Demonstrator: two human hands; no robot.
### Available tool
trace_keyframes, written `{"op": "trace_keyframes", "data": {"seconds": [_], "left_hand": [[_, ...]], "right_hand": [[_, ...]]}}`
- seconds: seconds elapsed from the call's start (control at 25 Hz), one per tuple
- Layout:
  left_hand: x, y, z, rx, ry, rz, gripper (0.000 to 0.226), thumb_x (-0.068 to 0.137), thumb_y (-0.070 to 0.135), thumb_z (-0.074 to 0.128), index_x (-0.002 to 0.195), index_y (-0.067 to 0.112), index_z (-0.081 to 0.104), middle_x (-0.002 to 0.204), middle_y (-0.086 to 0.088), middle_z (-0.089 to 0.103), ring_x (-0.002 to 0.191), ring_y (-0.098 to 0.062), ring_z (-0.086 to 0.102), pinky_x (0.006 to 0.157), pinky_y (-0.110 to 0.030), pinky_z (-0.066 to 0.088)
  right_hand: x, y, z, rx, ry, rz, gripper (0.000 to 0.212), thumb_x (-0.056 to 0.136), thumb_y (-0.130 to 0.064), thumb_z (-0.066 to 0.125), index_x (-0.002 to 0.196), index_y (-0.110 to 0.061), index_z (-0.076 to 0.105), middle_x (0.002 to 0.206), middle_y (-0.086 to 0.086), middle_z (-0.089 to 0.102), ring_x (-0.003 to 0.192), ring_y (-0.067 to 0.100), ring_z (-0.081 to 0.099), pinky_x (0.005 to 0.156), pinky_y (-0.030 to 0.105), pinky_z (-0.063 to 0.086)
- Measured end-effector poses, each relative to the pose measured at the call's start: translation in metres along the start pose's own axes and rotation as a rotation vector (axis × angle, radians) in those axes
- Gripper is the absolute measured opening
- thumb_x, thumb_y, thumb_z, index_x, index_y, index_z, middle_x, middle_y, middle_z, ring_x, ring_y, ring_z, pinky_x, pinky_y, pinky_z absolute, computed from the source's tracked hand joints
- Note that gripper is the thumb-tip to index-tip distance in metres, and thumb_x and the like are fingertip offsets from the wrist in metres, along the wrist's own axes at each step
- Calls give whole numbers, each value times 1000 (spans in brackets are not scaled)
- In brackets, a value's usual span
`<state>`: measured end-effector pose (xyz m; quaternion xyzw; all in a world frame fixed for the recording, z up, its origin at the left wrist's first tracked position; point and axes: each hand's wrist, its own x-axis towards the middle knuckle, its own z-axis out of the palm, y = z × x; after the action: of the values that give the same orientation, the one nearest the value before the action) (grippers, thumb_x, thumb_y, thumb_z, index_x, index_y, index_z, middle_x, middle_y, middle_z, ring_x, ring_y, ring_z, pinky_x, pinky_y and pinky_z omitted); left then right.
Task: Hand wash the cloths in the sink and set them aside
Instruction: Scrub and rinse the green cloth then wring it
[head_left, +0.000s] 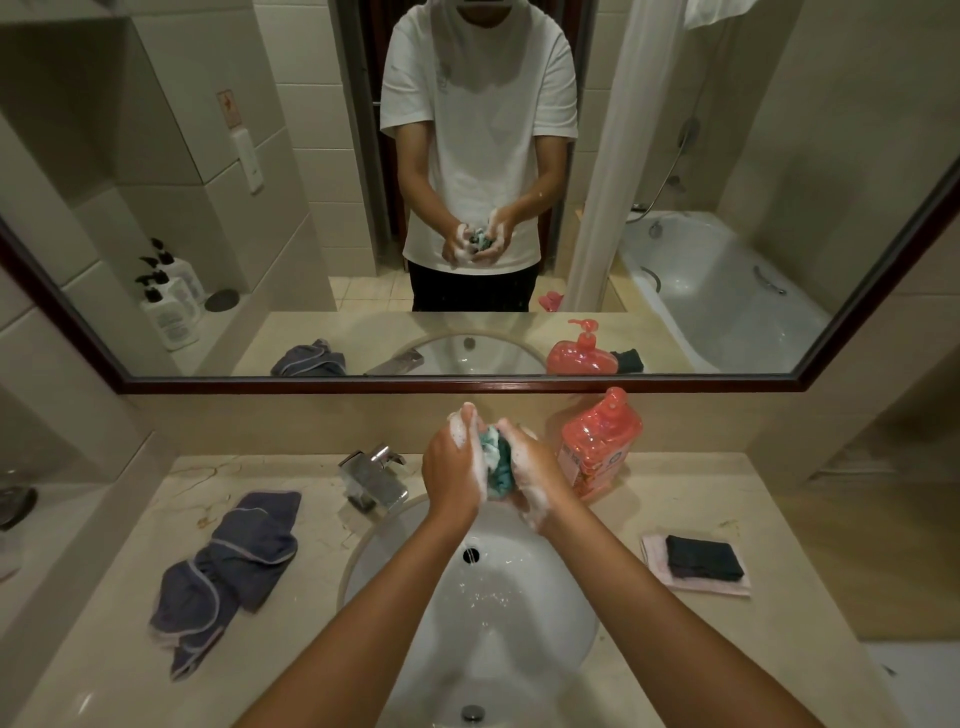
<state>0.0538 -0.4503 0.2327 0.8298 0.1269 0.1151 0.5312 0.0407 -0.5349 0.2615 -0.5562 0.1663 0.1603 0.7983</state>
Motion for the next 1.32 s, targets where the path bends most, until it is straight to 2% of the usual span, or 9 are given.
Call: {"op": "trace_keyframes", "data": {"seconds": [0.12,0.32,0.48,0.6,0.72,0.88,1.04,1.16,1.32], "left_hand": [[-1,3,-1,-108,-118,-30,38,108,47,26,84,24,47,80,-2,58,80,-24,59,66,-34,45],[-5,19,-8,-485,-489,-502,50,101,66,26,114,28,55,112,-10,68,90,-30,69,58,-37,55],[-3,20,-5,-705,-404,-484,40,103,45,50,114,9,61,109,-17,70,102,-34,69,74,-43,59],[-3,17,0,-579,-193,-238,23,103,29,56,90,10,58,91,-14,71,92,-29,73,79,-44,61],[-5,15,4,-439,-135,-66,33,105,33,49,76,19,51,61,11,62,60,-1,63,60,-20,52],[-6,12,-2,-135,-102,129,45,108,35,38,65,24,40,54,11,44,48,1,42,51,-18,34],[-19,14,-1,-23,-167,135,54,107,34,41,55,23,37,44,10,41,43,-6,38,48,-24,30],[-25,20,4,95,-114,23,56,107,42,35,56,19,38,51,6,43,50,-15,42,53,-32,30],[-9,25,-6,23,-91,-56,58,108,42,33,60,12,45,55,-2,49,54,-22,47,57,-32,34]], "right_hand": [[6,2,-5,-57,109,-182,21,104,-15,49,93,-14,66,86,7,72,75,17,71,59,26,57],[8,8,-20,-314,102,-529,40,97,4,53,99,-31,71,103,-12,72,101,6,69,84,18,55],[9,22,-26,-173,-64,-464,41,97,1,54,120,-31,65,124,-9,68,118,6,63,94,24,53],[7,25,-16,12,-1,-346,24,106,-29,45,125,-27,60,124,-7,66,107,-1,67,87,20,53],[10,13,-13,80,79,-30,29,104,-42,47,104,-20,66,94,3,75,76,12,74,69,30,59],[7,8,-16,-27,136,49,34,99,-42,59,102,-8,62,62,4,60,33,8,50,32,16,35],[9,-3,-15,-60,403,-288,29,99,-31,62,82,-7,61,70,7,59,66,22,59,64,39,53],[7,0,-9,-159,480,-325,44,104,-35,47,65,-17,51,54,-4,50,56,17,52,56,25,42],[-2,23,3,-232,373,-349,45,104,-37,43,72,-11,60,57,-5,59,56,11,58,58,29,45]]}}
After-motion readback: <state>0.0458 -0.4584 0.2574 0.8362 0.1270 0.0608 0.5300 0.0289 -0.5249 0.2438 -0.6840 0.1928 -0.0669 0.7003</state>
